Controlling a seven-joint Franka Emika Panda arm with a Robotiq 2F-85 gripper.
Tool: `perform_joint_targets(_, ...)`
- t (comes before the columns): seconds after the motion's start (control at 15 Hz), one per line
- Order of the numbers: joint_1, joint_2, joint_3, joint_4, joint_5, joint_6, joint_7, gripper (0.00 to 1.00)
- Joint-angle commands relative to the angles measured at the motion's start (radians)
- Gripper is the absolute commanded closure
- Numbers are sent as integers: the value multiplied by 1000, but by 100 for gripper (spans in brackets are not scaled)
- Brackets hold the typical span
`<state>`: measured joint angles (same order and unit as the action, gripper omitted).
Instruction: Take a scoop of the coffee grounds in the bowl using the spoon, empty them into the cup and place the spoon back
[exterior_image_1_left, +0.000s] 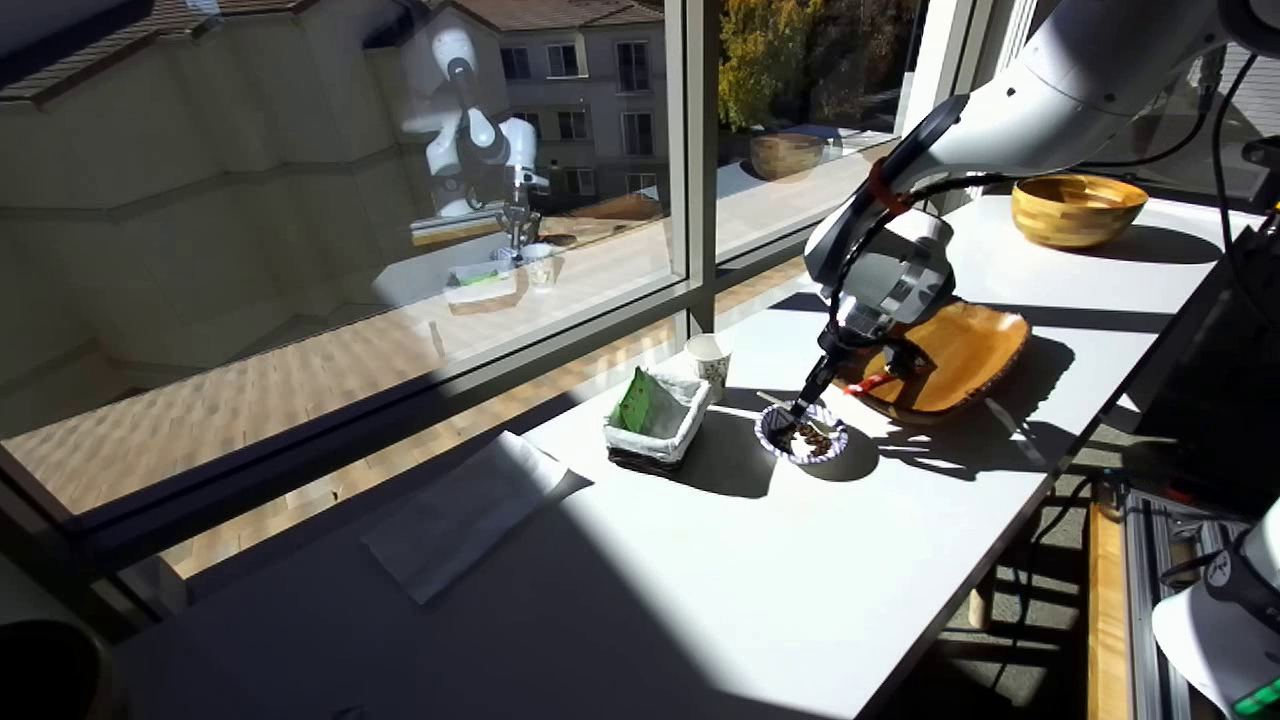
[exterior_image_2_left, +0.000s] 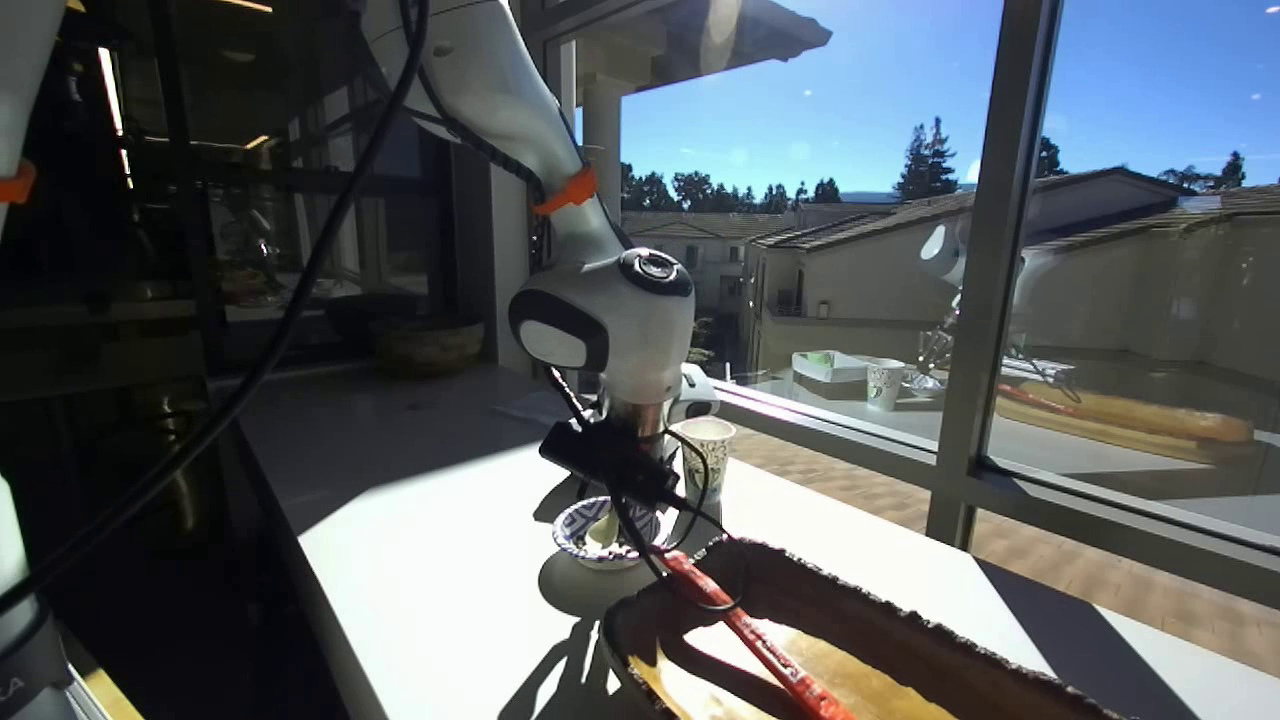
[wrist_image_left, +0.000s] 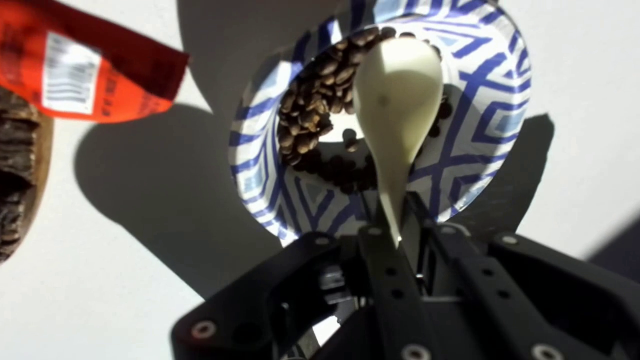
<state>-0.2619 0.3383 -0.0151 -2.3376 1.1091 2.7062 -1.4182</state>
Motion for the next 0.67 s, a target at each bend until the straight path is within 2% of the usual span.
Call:
perform_joint_targets(0.0,0,36,7,12,22,30,-31,97)
perform_joint_targets(0.2,6,58,-1,25,-3,32,-14,97)
perform_joint_targets(0.27,15,56,-9,22,-34,20,13,61)
perform_joint_targets(0.33,28,34,-16,16,-75,5,42,60)
perform_joint_targets(0.4,56,4,-37,1,-152,6,113,53)
perform_joint_targets(0.6,192,-107,-177,-36,-422,-36,356,31)
